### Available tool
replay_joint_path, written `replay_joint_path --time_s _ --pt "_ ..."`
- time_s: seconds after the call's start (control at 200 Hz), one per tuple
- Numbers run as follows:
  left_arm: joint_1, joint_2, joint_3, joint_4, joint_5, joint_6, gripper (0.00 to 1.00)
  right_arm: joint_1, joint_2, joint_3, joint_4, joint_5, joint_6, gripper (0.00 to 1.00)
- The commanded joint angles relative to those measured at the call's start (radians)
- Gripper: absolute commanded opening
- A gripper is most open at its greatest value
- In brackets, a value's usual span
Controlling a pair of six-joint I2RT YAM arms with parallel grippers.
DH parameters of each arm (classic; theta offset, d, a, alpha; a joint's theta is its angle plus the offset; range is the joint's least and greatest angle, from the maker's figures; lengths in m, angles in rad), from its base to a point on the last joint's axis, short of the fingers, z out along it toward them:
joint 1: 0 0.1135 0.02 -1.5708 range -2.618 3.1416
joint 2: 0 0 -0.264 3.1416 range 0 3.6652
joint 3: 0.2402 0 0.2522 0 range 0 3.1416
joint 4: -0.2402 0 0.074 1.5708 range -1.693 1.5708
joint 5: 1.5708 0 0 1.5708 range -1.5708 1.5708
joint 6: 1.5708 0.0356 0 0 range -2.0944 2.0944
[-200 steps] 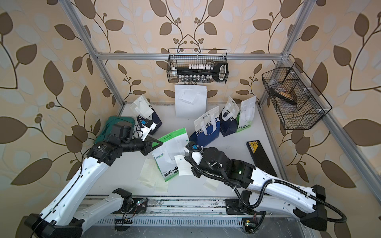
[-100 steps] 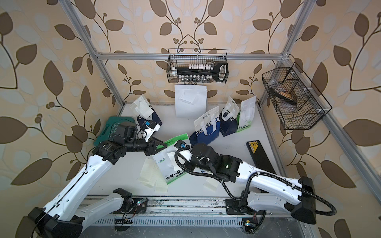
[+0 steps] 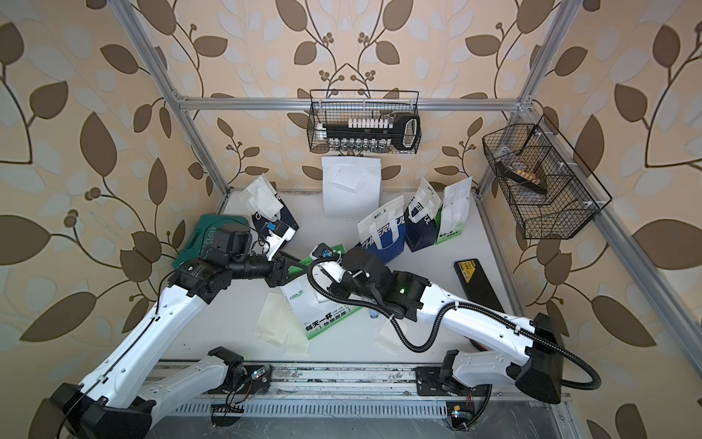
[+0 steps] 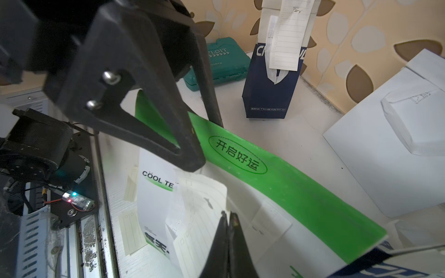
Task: Staple the receipts to the bags
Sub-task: Hold the receipt from the takeout bag.
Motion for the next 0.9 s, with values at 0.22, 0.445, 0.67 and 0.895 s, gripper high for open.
replay_joint_path --time_s 0.22,0.445,0.67,0.895 --pt "-0.011 -0.002 0.040 0.009 0.045 0.011 0.43 -0.015 0.030 0.067 -0.012 0.016 -0.009 0.00" --pt "-0.016 0.000 0.037 0.008 0.036 0.016 0.34 -0.015 0.061 0.093 -0.009 0.001 -0.012 0.00" --pt "-0.022 0.009 0.037 0.003 0.018 0.022 0.21 -0.015 0.063 0.098 -0.004 0.002 -0.014 0.00" --pt "-0.030 0.014 0.031 0.012 -0.012 0.020 0.00 -0.015 0.060 0.077 0.003 0.008 -0.002 0.00"
